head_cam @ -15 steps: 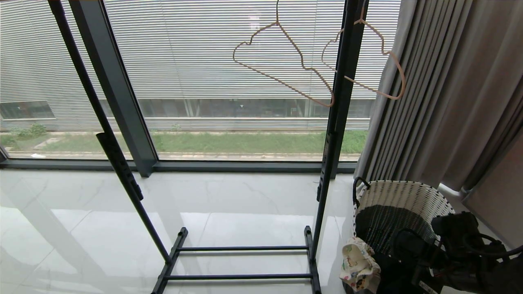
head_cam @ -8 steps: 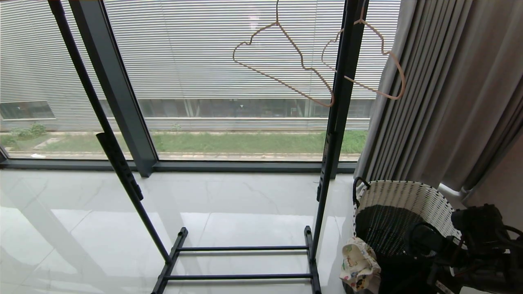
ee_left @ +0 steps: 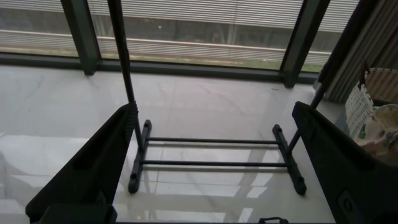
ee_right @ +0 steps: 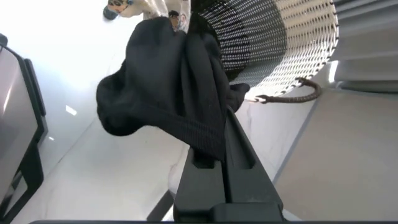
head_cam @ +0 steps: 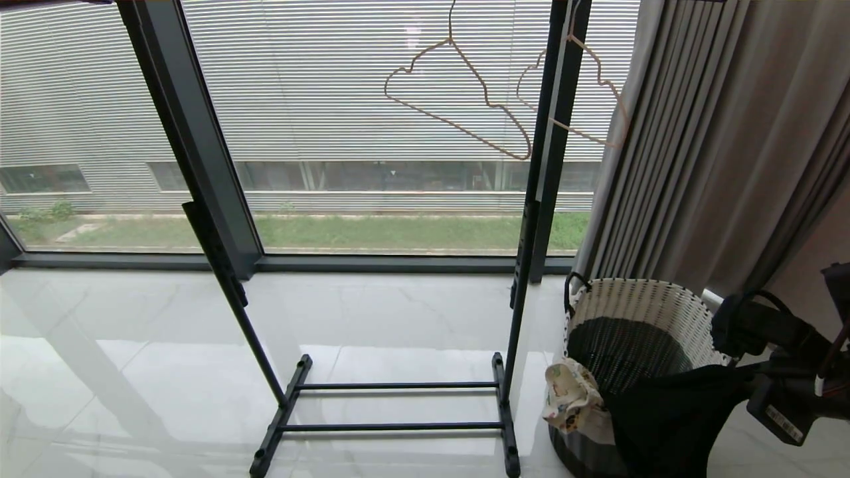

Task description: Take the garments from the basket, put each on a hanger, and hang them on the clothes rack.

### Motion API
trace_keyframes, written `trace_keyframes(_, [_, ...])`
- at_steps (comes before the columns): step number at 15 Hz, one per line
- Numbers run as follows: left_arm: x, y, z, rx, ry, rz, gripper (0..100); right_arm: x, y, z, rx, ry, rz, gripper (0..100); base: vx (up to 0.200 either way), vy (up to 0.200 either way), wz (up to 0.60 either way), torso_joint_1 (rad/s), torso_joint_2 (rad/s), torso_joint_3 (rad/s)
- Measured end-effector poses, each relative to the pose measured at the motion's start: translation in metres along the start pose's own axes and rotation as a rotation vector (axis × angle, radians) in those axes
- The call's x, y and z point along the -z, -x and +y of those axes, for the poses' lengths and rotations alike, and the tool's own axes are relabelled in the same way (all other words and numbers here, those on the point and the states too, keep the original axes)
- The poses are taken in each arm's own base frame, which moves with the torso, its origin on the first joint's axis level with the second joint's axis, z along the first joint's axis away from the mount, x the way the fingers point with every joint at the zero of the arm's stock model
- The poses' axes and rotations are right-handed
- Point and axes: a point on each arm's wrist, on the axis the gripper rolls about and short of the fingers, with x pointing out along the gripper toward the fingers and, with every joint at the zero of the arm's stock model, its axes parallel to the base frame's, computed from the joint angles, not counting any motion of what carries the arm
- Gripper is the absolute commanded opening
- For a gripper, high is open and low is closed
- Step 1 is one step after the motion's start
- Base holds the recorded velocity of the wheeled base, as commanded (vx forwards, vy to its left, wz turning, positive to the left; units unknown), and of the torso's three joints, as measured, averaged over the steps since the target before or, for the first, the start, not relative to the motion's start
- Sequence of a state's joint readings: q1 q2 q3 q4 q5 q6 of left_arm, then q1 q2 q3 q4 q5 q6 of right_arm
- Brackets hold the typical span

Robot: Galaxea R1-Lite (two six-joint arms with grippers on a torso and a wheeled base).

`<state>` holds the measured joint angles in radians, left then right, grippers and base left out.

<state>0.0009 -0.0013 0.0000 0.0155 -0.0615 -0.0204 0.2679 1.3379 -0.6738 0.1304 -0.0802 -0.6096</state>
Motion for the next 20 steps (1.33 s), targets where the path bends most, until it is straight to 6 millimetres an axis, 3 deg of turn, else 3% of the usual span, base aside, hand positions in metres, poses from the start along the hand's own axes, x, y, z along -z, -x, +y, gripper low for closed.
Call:
trace_keyframes(4, [0.0,0.0,0.0,-0.001,0.005,0.001,100,-0.009,0.012,-0.004,0.029,-0.011,-0.063,0,-0.2,0.0,0.0,0.002,0.0,0.004])
trace_keyframes(13, [-0.002,0.0,0.0,0.013,-0.005,-0.009,100,-0.039,0.028,-0.002,-0.062,-0.024,-0.225,0,0.0,0.0,0.0,0.0,0.0,0.0])
trace_keyframes(15, [-0.026,0.001,-0.001,0.037,0.043,-0.057,100,-0.045,0.033,-0.005,-0.094,-0.018,-0.246,0,0.0,0.0,0.0,0.0,0.0,0.0])
trace_keyframes(17, [-0.068,-0.007,-0.001,0.062,0.089,-0.094,100,-0.049,0.037,-0.007,-0.105,-0.015,-0.27,0,0.0,0.0,0.0,0.0,0.0,0.0])
trace_keyframes(19, [-0.113,-0.038,-0.001,0.087,0.124,-0.076,100,-0.054,0.04,-0.007,-0.108,-0.008,-0.29,0,0.0,0.0,0.0,0.0,0.0,0.0])
trace_keyframes(20, [-0.132,-0.063,-0.003,0.107,0.14,-0.051,100,-0.055,0.041,-0.006,-0.117,-0.002,-0.299,0,0.0,0.0,0.0,0.0,0.0,0.0])
